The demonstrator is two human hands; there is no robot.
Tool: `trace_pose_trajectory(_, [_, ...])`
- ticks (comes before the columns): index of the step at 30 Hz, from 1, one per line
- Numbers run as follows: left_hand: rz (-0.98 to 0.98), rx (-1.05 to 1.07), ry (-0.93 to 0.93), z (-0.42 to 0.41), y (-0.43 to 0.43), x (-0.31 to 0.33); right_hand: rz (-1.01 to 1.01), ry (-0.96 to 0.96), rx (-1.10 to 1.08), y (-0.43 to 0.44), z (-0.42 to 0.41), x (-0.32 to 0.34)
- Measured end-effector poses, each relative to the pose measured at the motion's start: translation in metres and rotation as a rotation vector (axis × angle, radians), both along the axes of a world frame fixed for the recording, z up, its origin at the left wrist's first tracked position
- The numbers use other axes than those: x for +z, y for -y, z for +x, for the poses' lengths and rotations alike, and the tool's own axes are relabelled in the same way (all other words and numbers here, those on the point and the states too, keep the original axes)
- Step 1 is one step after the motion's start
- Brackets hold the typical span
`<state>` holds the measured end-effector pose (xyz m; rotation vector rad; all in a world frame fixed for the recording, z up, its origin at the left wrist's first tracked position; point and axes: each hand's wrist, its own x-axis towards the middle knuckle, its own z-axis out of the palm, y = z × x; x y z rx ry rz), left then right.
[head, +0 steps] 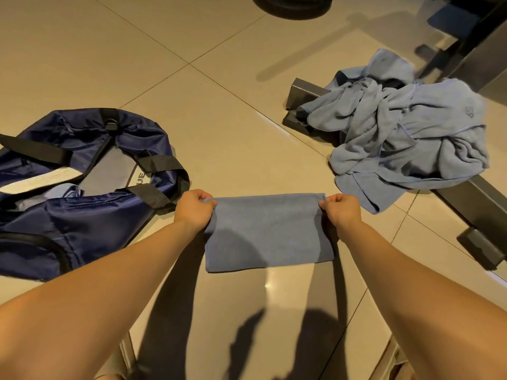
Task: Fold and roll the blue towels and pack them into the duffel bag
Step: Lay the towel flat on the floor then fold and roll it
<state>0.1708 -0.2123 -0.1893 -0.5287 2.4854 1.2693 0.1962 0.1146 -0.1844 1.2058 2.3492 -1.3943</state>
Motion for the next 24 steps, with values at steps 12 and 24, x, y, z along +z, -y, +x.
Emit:
trace_pose_trajectory(12, [-0.075, 0.040, -0.059, 0.032, 0.001, -0.005, 0.103, 0.124, 0.153, 0.000, 0.048, 0.012])
trace_pose_trajectory(24, [-0.591, -0.626, -0.160, -0.001, -0.013, 0.007, 0.297, 0.282, 0.237, 0.022, 0.091, 0.004])
